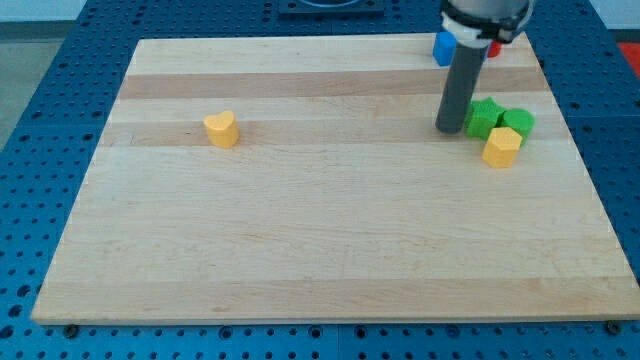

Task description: Push the green star to the left of the green circle

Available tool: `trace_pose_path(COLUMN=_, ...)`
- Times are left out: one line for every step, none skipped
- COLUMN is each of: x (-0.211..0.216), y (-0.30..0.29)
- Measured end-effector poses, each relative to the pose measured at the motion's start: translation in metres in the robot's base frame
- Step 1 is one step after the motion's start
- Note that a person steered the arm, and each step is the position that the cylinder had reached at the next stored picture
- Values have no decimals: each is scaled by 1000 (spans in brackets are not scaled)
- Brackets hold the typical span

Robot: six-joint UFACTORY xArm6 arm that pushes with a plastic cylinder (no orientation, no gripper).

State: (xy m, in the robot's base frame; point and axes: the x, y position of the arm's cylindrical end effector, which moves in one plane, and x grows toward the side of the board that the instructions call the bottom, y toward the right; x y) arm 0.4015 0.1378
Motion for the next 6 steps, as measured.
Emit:
trace_pose_path(x=58, y=-28)
trace_pose_path(x=90, y=-89)
trace_pose_path(x=86, y=-175)
trace_pose_path(x=65, y=-265)
trace_pose_path(x=32, y=-343)
trace_pose_path(x=-16, y=-367)
